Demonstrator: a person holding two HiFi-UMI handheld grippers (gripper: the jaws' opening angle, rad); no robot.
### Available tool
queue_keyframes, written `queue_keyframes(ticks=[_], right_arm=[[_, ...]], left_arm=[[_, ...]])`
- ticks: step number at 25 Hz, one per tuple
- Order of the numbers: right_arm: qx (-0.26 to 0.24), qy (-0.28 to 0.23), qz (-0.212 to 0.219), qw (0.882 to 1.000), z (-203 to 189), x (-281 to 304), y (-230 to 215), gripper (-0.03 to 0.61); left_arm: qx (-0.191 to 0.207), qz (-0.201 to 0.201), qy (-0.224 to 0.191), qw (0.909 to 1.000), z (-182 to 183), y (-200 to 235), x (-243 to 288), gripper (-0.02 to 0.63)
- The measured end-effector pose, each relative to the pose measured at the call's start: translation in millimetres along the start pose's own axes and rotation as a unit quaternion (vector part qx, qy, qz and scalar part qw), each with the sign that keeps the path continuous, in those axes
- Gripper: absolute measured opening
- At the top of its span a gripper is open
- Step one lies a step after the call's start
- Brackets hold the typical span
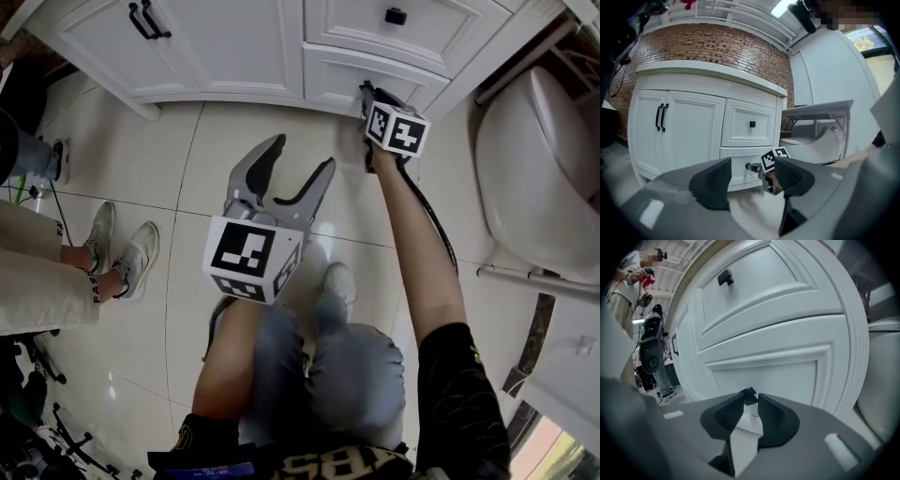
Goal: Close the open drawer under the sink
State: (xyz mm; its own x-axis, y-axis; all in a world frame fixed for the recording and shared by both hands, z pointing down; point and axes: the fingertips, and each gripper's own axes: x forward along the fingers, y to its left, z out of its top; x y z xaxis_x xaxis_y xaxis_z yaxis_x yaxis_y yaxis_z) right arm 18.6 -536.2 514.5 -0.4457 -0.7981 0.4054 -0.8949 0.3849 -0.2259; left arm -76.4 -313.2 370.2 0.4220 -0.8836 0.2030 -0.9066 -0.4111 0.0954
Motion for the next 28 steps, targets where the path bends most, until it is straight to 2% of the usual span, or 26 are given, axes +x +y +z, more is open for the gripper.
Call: queue_keyframes(ticks=[6,10,16,21,26,28], right_arm=[[-0.011,-0.02,0.002,1.0,6.7,-7.7,7.7,0.092],[-0.019,-0.056,0.014,0.998,14.8,-51.9,25.2,0.095],[-0.051,-0.111,0.027,0.992,35.4,-161.2,67.0,0.104],[-0.087,-0.156,0.033,0.983,52.5,-267.1,107.5,0.123],[-0.11,-0.217,0.022,0.97,77.0,-368.2,135.7,0.165],[-0.115,-0.237,0.02,0.964,81.1,-397.7,148.1,0.188]], left_arm=[[0.005,-0.002,-0.008,1.0,7.8,1.0,-12.5,0.29],[0.005,-0.012,-0.022,0.9997,18.2,-12.5,-31.8,0.29],[0.031,-0.04,-0.052,0.9974,35.4,-43.8,-64.3,0.291],[0.037,-0.011,-0.064,0.9972,38.2,-29.6,-99.2,0.291],[0.094,0.009,-0.08,0.9923,56.9,-46.8,-137.9,0.291],[0.097,0.01,-0.096,0.9906,64.0,-55.5,-153.2,0.291]])
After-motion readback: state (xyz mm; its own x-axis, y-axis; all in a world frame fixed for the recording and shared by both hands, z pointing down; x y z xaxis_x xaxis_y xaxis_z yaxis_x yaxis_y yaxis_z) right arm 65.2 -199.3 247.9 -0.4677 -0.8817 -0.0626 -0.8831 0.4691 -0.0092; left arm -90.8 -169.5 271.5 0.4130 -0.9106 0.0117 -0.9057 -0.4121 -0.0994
